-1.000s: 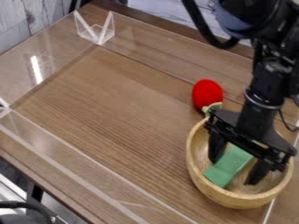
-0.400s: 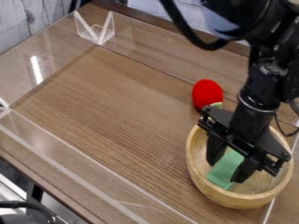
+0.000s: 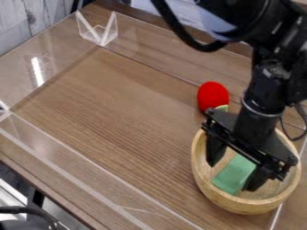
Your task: Remove the green object from the brown bowl and put it on the table
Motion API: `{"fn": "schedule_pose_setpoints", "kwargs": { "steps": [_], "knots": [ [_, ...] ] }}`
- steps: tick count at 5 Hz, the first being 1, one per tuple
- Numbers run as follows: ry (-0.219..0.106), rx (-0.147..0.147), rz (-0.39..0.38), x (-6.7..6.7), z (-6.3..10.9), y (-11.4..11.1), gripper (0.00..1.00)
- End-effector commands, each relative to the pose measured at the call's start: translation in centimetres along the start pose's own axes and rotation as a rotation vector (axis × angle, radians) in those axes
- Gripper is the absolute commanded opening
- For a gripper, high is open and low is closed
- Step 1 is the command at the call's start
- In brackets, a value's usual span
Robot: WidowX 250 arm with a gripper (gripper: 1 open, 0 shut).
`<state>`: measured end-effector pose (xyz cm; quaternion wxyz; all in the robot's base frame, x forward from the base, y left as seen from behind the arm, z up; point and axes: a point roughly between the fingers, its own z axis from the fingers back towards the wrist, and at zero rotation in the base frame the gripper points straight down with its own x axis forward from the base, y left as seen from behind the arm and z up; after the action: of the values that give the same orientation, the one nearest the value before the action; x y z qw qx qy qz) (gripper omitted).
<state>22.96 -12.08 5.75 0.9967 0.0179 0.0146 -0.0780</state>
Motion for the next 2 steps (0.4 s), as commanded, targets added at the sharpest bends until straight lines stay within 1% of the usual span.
{"fn": "schedule_pose_setpoints", "kwargs": {
  "steps": [1,2],
  "knots": [
    [-0.056,-0.011,-0.005,0.22,0.80,-0.64,1.00],
    [-0.066,-0.008,0.058,1.08,-0.18,0.04,1.00]
  ]
}}
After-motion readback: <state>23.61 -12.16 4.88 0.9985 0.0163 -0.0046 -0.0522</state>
